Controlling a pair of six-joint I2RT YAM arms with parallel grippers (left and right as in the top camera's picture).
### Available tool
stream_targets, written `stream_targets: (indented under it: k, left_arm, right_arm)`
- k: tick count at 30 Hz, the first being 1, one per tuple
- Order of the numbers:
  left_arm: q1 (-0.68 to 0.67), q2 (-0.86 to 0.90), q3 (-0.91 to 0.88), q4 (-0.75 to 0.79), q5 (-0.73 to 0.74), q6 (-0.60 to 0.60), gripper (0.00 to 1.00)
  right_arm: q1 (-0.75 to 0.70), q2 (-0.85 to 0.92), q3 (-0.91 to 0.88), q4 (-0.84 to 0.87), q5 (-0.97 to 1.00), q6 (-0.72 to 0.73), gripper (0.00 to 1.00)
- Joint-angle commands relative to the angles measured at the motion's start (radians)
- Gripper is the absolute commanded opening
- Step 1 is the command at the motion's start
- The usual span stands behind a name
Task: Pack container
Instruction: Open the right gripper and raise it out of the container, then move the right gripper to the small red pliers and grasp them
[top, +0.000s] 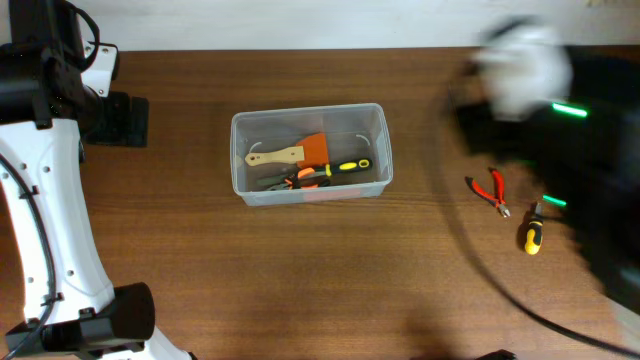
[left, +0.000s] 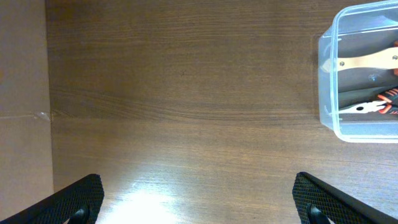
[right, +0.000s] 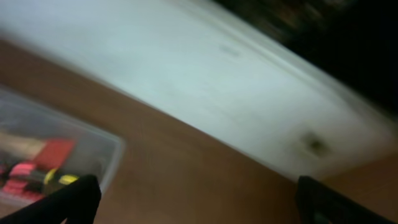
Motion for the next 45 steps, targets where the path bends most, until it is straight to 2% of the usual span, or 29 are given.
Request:
stream_targets:
  k: [1, 3, 8, 10, 13, 19, 21, 22, 23, 25, 27, 31, 36, 45]
  left_arm:
    - [0.005, -0.001, -0.002, -0.002, 0.010, -0.013, 0.99]
    - [0.005, -0.001, -0.002, -0.002, 0.010, -0.013, 0.99]
    - [0.005, -0.001, -0.002, -0.002, 0.010, -0.013, 0.99]
    - [0.005, -0.001, -0.002, -0.002, 0.010, -0.013, 0.99]
    - [0.005, -0.001, -0.002, -0.002, 0.010, -0.013, 0.99]
    - [0.005, -0.001, -0.002, -0.002, 0.010, -0.013, 0.99]
    - [0.005, -0.001, -0.002, -0.002, 0.010, -0.013, 0.99]
    - [0.005, -0.001, -0.002, -0.002, 0.010, -0.013, 0.99]
    - [0.005, -0.001, -0.002, -0.002, 0.010, -0.013, 0.99]
    - [0.005, -0.001, -0.002, -0.002, 0.010, -0.013, 0.99]
    - [0.005, -0.001, -0.002, -0.002, 0.010, -0.013, 0.99]
    - [0.005, -0.001, -0.002, -0.002, 0.010, -0.013, 0.99]
    - [0.005, -0.001, -0.002, -0.002, 0.010, -0.013, 0.99]
    - [0.005, -0.001, -0.002, -0.002, 0.010, -0.013, 0.99]
  right_arm:
    - [-0.185, 0.031, -0.021, -0.059, 0.007, 0.327, 0.99]
    - [-0.315, 0.045, -0.036, -0.105, -0.021, 0.397, 0.99]
    - [-0.509, 0.149, -0.148, -0.108, -0.180, 0.404, 0.99]
    - [-0.548, 0.219, -0.201, -0.101, -0.200, 0.406, 0.99]
    - [-0.581, 0.355, -0.258, -0.113, -0.215, 0.484, 0.99]
    - [-0.583, 0.615, -0.262, -0.160, -0.312, 0.478, 0.99]
    - [-0.583, 0.677, -0.262, -0.140, -0.386, 0.359, 0.98]
    - [-0.583, 0.704, -0.262, -0.133, -0.407, 0.272, 0.95]
    - [-0.583, 0.737, -0.262, -0.130, -0.409, 0.183, 0.90]
    - [-0.583, 0.787, -0.262, -0.133, -0.409, 0.035, 0.73]
    - [-0.584, 0.829, -0.262, -0.142, -0.409, -0.059, 0.70]
    - [-0.582, 0.865, -0.262, -0.109, -0.385, -0.085, 0.72]
    - [-0.582, 0.871, -0.262, -0.041, -0.254, -0.085, 0.75]
    - [-0.576, 0.919, -0.262, -0.010, -0.226, -0.082, 0.68]
